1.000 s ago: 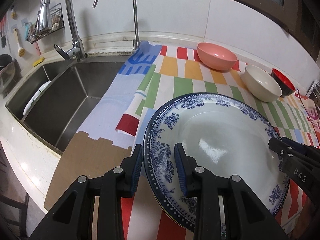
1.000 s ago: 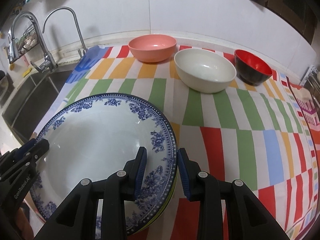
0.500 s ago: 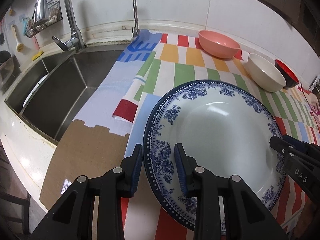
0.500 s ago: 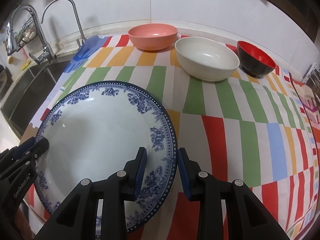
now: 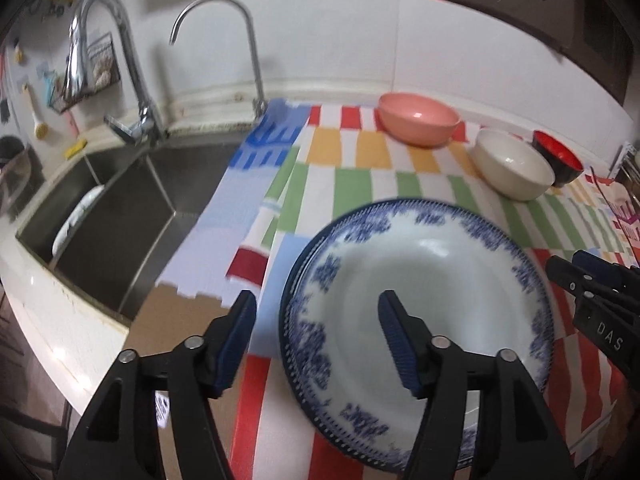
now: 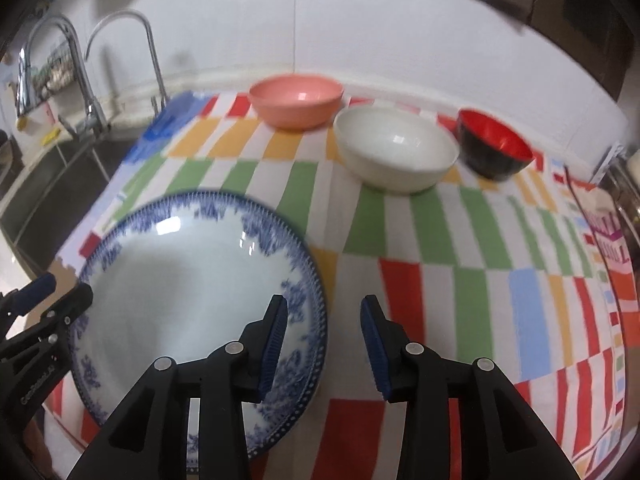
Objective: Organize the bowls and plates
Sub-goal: 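Move both grippers toward the white bowl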
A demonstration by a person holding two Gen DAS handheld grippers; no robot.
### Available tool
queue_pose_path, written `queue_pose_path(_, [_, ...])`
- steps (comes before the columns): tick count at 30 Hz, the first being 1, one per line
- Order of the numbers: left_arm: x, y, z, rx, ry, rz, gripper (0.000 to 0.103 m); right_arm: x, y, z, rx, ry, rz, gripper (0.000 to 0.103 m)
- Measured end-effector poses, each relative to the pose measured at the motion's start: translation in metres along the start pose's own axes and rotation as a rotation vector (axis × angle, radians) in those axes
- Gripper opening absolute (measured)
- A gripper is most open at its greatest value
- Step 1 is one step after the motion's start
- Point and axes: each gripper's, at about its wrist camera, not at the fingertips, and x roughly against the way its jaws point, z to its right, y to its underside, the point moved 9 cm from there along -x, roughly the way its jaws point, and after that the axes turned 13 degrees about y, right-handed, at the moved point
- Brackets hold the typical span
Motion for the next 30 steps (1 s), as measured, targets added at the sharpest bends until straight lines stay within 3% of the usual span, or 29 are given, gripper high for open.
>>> queue_pose_path(7, [0.004, -0.03, 0.03, -0.059, 0.068, 0.045, 0.074, 0.013, -0.013, 0.018, 0.039, 0.039, 0.069, 0.041])
queue_pose_path(14, [0.006, -0.058, 0.066, -0.148, 0.09, 0.096, 0.086, 0.027, -0.031, 0.056, -0.03, 0.074, 0.125, 0.041])
queue_pose_path(21, [-0.002, -0.082, 0.093, -0.165, 0.137, 0.1, 0.089, 0.021, -0.048, 0.083, -0.09, 0.06, 0.105, 0.048])
queue_pose_path(30, [-0.027, -0.114, 0.109, -0.209, 0.109, 0.105, 0.09, 0.004, -0.08, 0.108, -0.104, 0.102, 0.123, 0.048])
